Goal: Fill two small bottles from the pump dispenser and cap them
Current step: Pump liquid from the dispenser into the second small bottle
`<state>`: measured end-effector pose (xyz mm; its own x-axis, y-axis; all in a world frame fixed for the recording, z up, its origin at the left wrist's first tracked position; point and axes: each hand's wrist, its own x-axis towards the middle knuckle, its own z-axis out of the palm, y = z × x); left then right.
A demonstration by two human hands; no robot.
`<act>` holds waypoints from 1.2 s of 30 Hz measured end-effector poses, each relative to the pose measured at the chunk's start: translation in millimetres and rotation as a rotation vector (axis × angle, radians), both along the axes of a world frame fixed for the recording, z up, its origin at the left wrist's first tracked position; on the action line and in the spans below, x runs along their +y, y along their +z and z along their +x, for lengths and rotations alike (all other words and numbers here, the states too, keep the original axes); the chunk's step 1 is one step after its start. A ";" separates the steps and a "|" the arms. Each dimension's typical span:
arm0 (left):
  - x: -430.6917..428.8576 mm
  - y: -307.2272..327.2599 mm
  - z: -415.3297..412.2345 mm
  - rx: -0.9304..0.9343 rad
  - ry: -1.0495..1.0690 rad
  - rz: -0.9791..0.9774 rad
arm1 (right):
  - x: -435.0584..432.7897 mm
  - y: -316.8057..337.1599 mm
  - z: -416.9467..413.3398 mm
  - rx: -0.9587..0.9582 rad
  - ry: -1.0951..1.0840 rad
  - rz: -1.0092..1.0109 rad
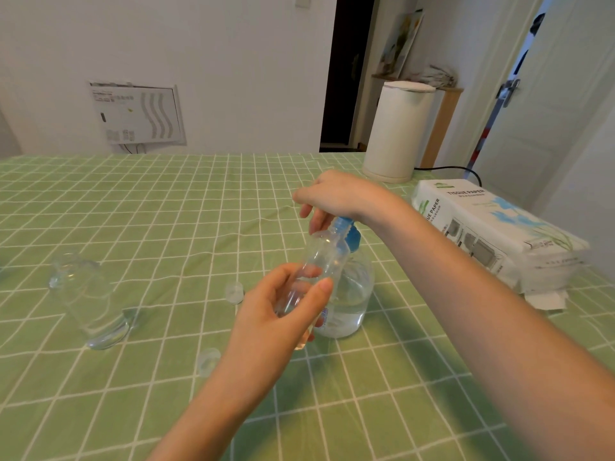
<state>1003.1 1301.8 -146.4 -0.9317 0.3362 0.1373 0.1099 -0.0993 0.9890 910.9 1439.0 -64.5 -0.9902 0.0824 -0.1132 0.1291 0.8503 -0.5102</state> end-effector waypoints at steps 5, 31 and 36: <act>-0.5 -1.3 0.6 -0.002 0.010 -0.014 | -0.3 -6.2 0.6 -0.008 -0.009 -0.010; 0.7 -2.2 -0.9 0.003 -0.001 0.002 | 0.8 -4.2 0.2 0.062 0.039 -0.043; 2.0 1.8 -0.9 0.011 0.002 0.021 | 1.8 5.2 -3.4 0.130 0.050 0.044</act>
<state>1002.2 1303.8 -144.6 -0.9309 0.3309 0.1548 0.1211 -0.1201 0.9853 907.6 1440.8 -59.3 -0.9992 0.0348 0.0191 0.0212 0.8757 -0.4824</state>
